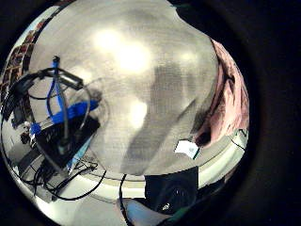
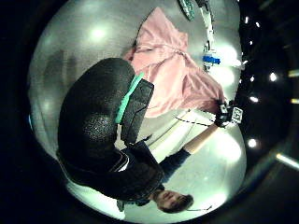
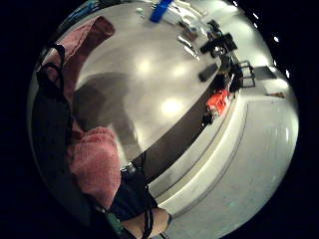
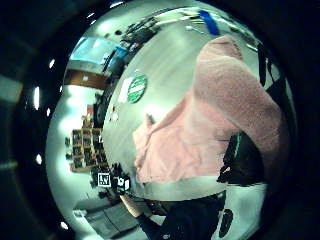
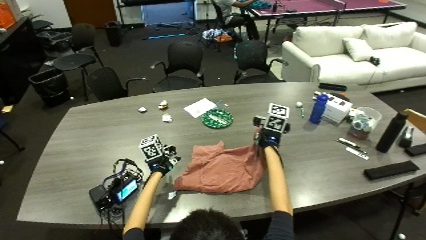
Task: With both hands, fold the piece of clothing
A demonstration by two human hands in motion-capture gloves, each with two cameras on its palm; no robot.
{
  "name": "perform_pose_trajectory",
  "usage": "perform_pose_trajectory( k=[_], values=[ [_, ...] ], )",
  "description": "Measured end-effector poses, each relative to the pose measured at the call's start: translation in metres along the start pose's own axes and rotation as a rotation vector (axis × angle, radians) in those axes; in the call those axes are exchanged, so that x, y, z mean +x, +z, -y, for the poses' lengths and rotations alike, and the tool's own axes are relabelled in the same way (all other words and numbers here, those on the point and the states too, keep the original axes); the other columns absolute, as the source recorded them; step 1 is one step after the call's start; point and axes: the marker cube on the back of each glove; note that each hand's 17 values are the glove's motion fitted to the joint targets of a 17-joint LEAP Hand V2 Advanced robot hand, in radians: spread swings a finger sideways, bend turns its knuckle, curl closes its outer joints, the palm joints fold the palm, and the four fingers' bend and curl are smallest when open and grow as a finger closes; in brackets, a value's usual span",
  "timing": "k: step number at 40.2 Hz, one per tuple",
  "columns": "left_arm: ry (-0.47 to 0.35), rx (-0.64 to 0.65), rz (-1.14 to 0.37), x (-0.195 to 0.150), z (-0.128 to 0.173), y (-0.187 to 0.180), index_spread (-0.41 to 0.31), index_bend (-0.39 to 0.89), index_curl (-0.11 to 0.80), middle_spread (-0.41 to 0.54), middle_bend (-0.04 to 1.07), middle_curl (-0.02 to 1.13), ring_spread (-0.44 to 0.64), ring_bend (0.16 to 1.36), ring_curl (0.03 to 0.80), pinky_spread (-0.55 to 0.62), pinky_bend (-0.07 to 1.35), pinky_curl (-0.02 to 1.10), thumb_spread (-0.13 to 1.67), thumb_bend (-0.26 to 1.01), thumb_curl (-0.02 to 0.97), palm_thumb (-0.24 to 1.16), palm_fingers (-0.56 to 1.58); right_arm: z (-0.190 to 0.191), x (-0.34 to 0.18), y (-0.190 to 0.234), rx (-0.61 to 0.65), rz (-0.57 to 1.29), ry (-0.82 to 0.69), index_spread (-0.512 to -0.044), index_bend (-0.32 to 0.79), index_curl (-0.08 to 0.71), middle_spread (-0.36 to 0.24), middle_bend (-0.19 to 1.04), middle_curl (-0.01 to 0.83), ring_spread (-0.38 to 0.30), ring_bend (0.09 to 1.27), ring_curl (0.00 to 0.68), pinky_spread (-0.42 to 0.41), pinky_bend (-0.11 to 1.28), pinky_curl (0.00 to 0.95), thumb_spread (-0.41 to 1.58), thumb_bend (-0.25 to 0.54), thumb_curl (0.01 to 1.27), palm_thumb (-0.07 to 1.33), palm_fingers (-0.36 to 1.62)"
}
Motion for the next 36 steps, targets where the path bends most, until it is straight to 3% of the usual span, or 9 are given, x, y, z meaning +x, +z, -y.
perform_pose_trajectory(
  k=[5, 10, 12, 15, 17, 19, 23, 32, 36],
  values=[
    [0.014, 0.037, -0.008, -0.002, -0.014, -0.017, 0.058, 0.07, 0.065, 0.427, 0.17, 0.21, 0.47, 0.74, 0.329, 0.39, 0.65, 0.38, 1.21, -0.01, 0.263, 0.13, -0.12, -0.063, -0.112, -0.04, 0.16, -0.011, -0.247, -0.23, 0.18, 0.382, -0.184, 0.37, 0.545, -0.237, 0.65, 0.475, -0.318, 0.62, 0.402, 0.57, -0.033, 0.6, 1.01, 1.29],
    [0.061, 0.127, -0.035, -0.003, -0.022, -0.034, 0.057, 0.07, 0.065, 0.423, 0.17, 0.22, 0.47, 0.74, 0.325, 0.39, 0.65, 0.37, 1.23, 0.0, 0.265, 0.15, -0.11, -0.092, -0.214, 0.001, 0.134, -0.042, -0.431, -0.232, 0.19, 0.403, -0.188, 0.38, 0.55, -0.237, 0.65, 0.475, -0.325, 0.6, 0.402, 0.46, -0.035, 0.63, 1.0, 1.31],
    [0.166, 0.193, -0.069, -0.001, -0.023, -0.041, 0.056, 0.08, 0.069, 0.415, 0.19, 0.22, 0.46, 0.74, 0.322, 0.38, 0.64, 0.37, 1.28, 0.04, 0.28, 0.24, -0.09, -0.098, -0.251, 0.032, 0.084, -0.056, -0.49, -0.233, 0.19, 0.411, -0.194, 0.38, 0.551, -0.237, 0.65, 0.477, -0.326, 0.6, 0.402, 0.43, -0.035, 0.64, 1.0, 1.31],
    [0.417, 0.35, -0.142, 0.004, -0.015, -0.052, 0.055, 0.09, 0.076, 0.399, 0.19, 0.23, 0.45, 0.74, 0.32, 0.37, 0.64, 0.37, 1.33, 0.08, 0.3, 0.31, -0.05, -0.126, -0.299, 0.072, -0.034, -0.062, -0.56, -0.233, 0.18, 0.419, -0.198, 0.39, 0.551, -0.238, 0.65, 0.479, -0.326, 0.6, 0.406, 0.39, -0.035, 0.65, 1.0, 1.31],
    [0.477, 0.398, -0.17, 0.001, -0.014, -0.055, 0.055, 0.09, 0.079, 0.392, 0.2, 0.24, 0.44, 0.74, 0.318, 0.36, 0.64, 0.37, 1.35, 0.1, 0.309, 0.34, -0.04, -0.147, -0.32, 0.093, -0.129, -0.065, -0.585, -0.233, 0.18, 0.423, -0.199, 0.39, 0.552, -0.238, 0.66, 0.48, -0.327, 0.6, 0.408, 0.37, -0.033, 0.66, 1.0, 1.31],
    [0.436, 0.399, -0.173, -0.008, -0.018, -0.056, 0.048, 0.09, 0.083, 0.375, 0.21, 0.25, 0.43, 0.75, 0.319, 0.34, 0.64, 0.36, 1.36, 0.12, 0.324, 0.39, -0.01, -0.161, -0.337, 0.113, -0.21, -0.07, -0.604, -0.227, 0.12, 0.408, -0.194, 0.37, 0.549, -0.237, 0.68, 0.485, -0.335, 0.63, 0.416, 0.41, -0.041, 0.66, 0.98, 1.28],
    [0.226, 0.394, -0.115, -0.037, -0.032, -0.061, 0.045, 0.1, 0.092, 0.356, 0.22, 0.26, 0.42, 0.77, 0.32, 0.33, 0.64, 0.36, 1.38, 0.12, 0.34, 0.41, 0.01, -0.177, -0.364, 0.142, -0.276, -0.013, -0.646, -0.212, 0.1, 0.388, -0.18, 0.34, 0.535, -0.234, 0.68, 0.478, -0.346, 0.65, 0.416, 0.55, -0.036, 0.64, 0.95, 1.22],
    [0.158, 0.399, -0.137, -0.054, -0.044, -0.074, 0.042, 0.09, 0.105, 0.334, 0.22, 0.29, 0.39, 0.78, 0.318, 0.3, 0.66, 0.36, 1.39, 0.11, 0.365, 0.43, 0.01, -0.162, -0.361, 0.094, -0.103, 0.187, -0.67, -0.182, 0.09, 0.342, -0.153, 0.34, 0.53, -0.224, 0.69, 0.473, -0.351, 0.68, 0.416, 0.76, -0.025, 0.6, 0.92, 1.22],
    [0.128, 0.411, -0.106, -0.052, -0.041, -0.079, 0.041, 0.1, 0.111, 0.331, 0.22, 0.29, 0.38, 0.79, 0.316, 0.3, 0.66, 0.36, 1.39, 0.1, 0.372, 0.43, 0.01, -0.143, -0.351, 0.084, -0.099, 0.216, -0.68, -0.176, 0.09, 0.329, -0.148, 0.34, 0.53, -0.217, 0.69, 0.471, -0.348, 0.68, 0.413, 0.81, -0.021, 0.59, 0.93, 1.22]
  ],
)
